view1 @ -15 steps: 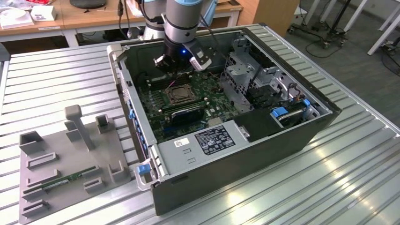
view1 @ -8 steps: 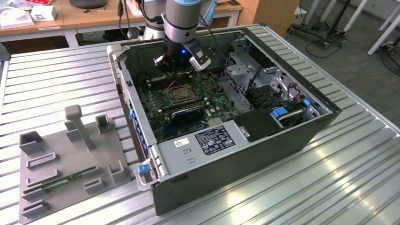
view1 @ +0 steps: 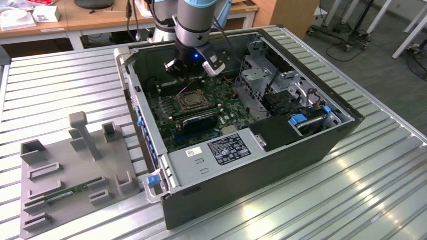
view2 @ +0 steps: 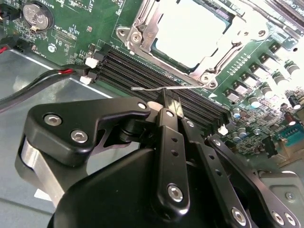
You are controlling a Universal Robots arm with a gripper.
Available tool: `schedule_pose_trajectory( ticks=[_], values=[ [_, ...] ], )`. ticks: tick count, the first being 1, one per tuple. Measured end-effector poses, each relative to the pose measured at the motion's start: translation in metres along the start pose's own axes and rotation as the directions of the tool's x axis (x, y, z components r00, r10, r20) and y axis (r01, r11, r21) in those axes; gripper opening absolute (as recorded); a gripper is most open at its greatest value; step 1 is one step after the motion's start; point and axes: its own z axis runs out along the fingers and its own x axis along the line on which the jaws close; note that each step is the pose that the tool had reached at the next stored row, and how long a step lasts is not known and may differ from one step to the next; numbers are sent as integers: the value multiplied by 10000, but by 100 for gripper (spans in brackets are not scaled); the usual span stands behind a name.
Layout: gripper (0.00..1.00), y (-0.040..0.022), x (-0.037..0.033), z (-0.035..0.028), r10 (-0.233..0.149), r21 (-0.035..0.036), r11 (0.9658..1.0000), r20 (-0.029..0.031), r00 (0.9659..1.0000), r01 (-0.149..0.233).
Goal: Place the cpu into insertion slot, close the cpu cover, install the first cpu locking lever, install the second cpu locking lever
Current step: 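Install the first cpu locking lever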
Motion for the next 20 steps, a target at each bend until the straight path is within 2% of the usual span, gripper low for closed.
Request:
schedule_pose_trajectory(
  ticks=[11,20],
  values=[
    [11,-5,-25,21,1,0,10000,0,10000,-1],
    [11,-20,-49,81,1,0,10000,0,10000,-1]
  ],
)
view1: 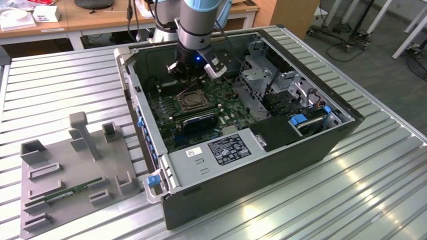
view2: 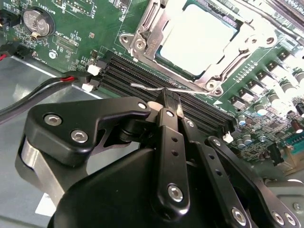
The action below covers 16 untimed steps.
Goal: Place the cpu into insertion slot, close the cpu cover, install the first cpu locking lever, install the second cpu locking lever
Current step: 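Install the first cpu locking lever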
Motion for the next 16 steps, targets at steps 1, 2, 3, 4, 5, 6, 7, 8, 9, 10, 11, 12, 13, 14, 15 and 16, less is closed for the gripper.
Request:
schedule_pose_trajectory(
  ticks=[1,2,3,4,5,6,7,8,9,10,11,12,13,14,15,16],
  values=[
    [11,-2,0,9,0,0,10000,0,10000,0],
    [11,-5,-1,17,-1,0,10000,-1,10000,1],
    [11,-6,-1,24,0,0,10000,0,10000,0],
    [11,-7,-1,25,0,1,10000,-1,10000,0],
    [11,-7,-1,25,0,1,10000,-1,10000,0],
    [11,-7,0,25,0,2,10000,-1,10000,0],
    [11,-7,-1,26,0,2,10000,-1,10000,0],
    [11,-7,-1,26,-1,0,10000,-1,10000,1],
    [11,-7,-1,26,0,0,10000,0,10000,0],
    [11,-7,-4,28,-2,0,10000,-1,10000,2],
    [11,-7,-9,30,-3,-1,10000,0,10000,3],
    [11,-8,-15,32,-2,-1,10000,0,10000,2],
    [11,-8,-20,33,-1,0,10000,0,10000,1],
    [11,-9,-22,35,-1,0,10000,-1,10000,1],
    [11,-9,-24,38,0,-1,10000,0,10000,0],
    [11,-10,-28,42,-1,-3,10000,2,10000,1]
  ],
)
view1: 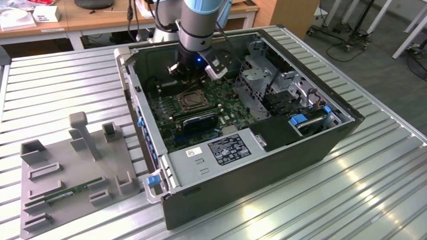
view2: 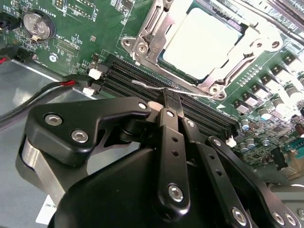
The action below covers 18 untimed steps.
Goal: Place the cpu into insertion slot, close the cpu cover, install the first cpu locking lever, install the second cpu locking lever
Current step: 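Install the first cpu locking lever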
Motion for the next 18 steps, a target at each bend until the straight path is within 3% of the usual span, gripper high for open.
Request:
schedule_pose_trajectory(
  ticks=[18],
  values=[
    [11,-34,-14,126,1,5,10000,-3,10000,-1]
  ],
)
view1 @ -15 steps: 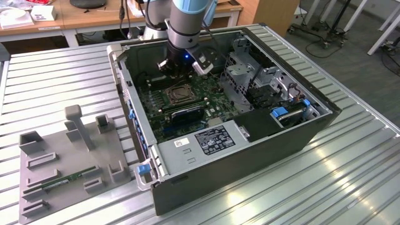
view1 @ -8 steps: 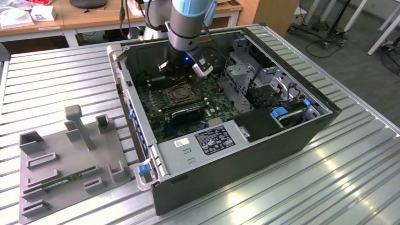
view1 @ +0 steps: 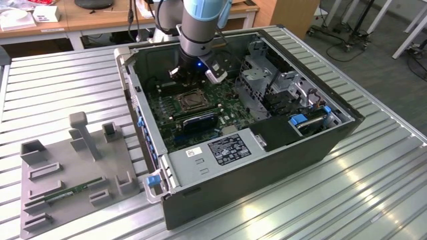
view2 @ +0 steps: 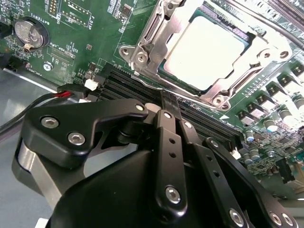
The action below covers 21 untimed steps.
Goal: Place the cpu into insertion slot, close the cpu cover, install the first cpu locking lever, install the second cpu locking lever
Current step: 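Install the first cpu locking lever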
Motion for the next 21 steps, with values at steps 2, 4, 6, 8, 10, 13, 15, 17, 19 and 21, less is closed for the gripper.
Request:
schedule_pose_trajectory(
  ticks=[2,4,6,8,10,13,15,17,19,21],
  values=[
    [11,0,0,2,0,0,10000,0,10000,0],
    [11,-1,0,6,0,-3,10000,1,10000,0],
    [11,-2,0,9,-1,-2,10000,1,10000,1],
    [11,-3,0,11,0,0,10000,1,10000,0],
    [11,-3,0,13,0,6,10000,1,10000,0],
    [11,-4,0,14,-1,11,10000,2,10000,1],
    [11,-7,0,14,0,15,10000,2,10000,0],
    [11,-9,-1,13,0,22,10000,2,10000,0],
    [11,-11,0,12,0,28,10000,2,10000,0],
    [11,-11,-1,12,-1,29,10000,2,10000,1]
  ],
)
